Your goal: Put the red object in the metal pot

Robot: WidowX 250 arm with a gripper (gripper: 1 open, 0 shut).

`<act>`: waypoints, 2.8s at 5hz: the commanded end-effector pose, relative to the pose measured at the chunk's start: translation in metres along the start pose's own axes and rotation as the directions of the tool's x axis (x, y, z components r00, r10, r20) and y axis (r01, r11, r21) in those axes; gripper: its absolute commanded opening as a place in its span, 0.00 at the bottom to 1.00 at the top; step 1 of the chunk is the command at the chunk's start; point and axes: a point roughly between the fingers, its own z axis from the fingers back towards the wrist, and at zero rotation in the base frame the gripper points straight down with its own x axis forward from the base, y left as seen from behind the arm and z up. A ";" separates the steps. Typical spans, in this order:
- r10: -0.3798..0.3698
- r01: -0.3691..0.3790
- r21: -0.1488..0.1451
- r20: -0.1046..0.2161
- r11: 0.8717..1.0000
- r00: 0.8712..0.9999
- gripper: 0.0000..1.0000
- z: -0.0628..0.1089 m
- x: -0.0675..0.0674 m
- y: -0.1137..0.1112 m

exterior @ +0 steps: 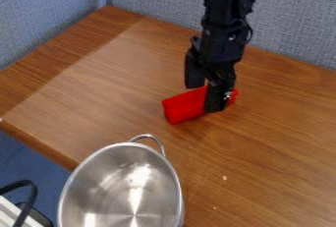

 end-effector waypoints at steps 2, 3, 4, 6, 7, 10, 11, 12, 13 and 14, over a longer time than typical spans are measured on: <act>-0.026 0.026 0.020 0.026 0.999 0.999 1.00 0.003 0.004 0.001; -0.032 0.032 0.021 0.028 0.999 0.999 1.00 0.000 0.006 0.001; -0.036 0.036 0.021 0.030 0.999 0.999 1.00 -0.002 0.007 0.001; -0.036 0.035 0.025 0.035 0.999 0.999 1.00 -0.006 0.008 0.003; -0.034 0.033 0.026 0.037 0.999 0.999 0.00 -0.009 0.009 0.004; 0.007 -0.008 0.021 0.048 1.000 0.999 0.00 -0.007 0.007 0.006; 0.065 -0.066 0.019 0.056 0.998 0.996 0.00 -0.002 0.004 0.004; 0.115 -0.116 0.013 0.061 0.993 0.992 0.00 0.003 0.000 0.003; 0.143 -0.143 0.006 0.067 0.990 0.988 0.00 0.007 -0.003 0.001; 0.155 -0.156 0.001 0.073 0.988 0.985 0.00 0.010 -0.005 0.000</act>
